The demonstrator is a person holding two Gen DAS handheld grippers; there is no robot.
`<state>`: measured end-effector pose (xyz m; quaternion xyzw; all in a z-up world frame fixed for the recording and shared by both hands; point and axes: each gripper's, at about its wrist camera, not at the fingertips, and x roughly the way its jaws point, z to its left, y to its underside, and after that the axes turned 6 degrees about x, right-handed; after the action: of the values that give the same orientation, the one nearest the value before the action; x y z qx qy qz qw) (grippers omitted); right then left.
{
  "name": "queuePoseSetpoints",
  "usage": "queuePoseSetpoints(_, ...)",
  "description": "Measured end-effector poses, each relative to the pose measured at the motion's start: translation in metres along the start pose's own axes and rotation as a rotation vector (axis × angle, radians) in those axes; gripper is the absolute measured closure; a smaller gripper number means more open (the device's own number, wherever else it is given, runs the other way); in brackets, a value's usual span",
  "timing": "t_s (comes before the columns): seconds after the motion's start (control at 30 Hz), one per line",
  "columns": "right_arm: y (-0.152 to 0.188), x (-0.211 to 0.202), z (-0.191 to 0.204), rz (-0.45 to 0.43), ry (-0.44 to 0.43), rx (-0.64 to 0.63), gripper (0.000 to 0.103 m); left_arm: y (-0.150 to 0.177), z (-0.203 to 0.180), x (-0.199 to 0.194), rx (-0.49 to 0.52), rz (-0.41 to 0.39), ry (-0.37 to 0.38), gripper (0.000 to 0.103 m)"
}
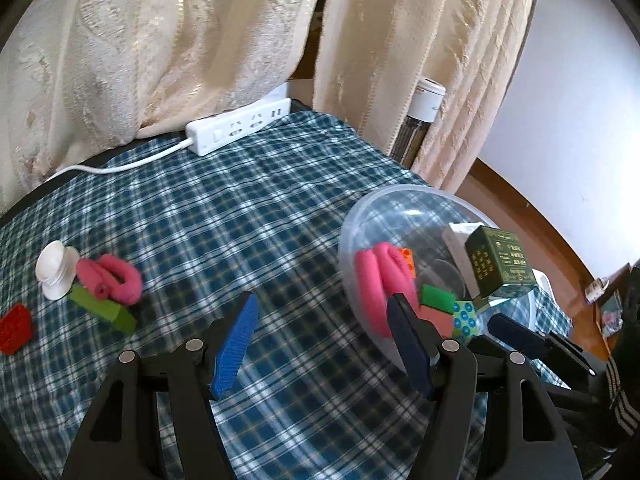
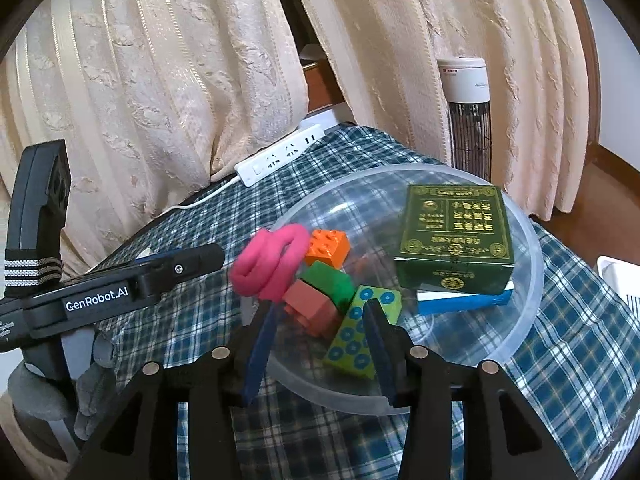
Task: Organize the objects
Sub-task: 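Lower pink tube into bowl and open left gripper while right gripper releases dotted block, then withdraw both grippers from the bowl toward the remaining toys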
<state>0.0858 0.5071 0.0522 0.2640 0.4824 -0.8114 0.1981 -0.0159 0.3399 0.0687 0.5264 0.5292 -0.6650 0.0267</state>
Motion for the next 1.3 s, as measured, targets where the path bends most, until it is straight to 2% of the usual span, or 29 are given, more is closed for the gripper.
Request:
queuePoseSetpoints(0.47, 0.001, 0.002, 0.039, 0.000, -0.044, -0.062, 0.055, 0.018, 0.034, -0.026, -0.046, -0.015, -0.048, 0.035)
queuePoseSetpoints(0.67, 0.003, 0.006, 0.059, 0.004, -0.072, -0.089, 0.046, 0.027, 0.059, -0.037, -0.089, -0.021, -0.080, 0.035)
queuePoseSetpoints(0.9, 0.004, 0.012, 0.078, 0.017, -0.100, -0.108, 0.042, 0.040, 0.089, -0.049, -0.140, -0.020, -0.120, 0.035)
queuePoseSetpoints(1.3, 0.014, 0.026, 0.115, 0.060, -0.137, -0.164, 0.041, 0.059, 0.138, -0.069, -0.231, -0.023, -0.184, 0.035)
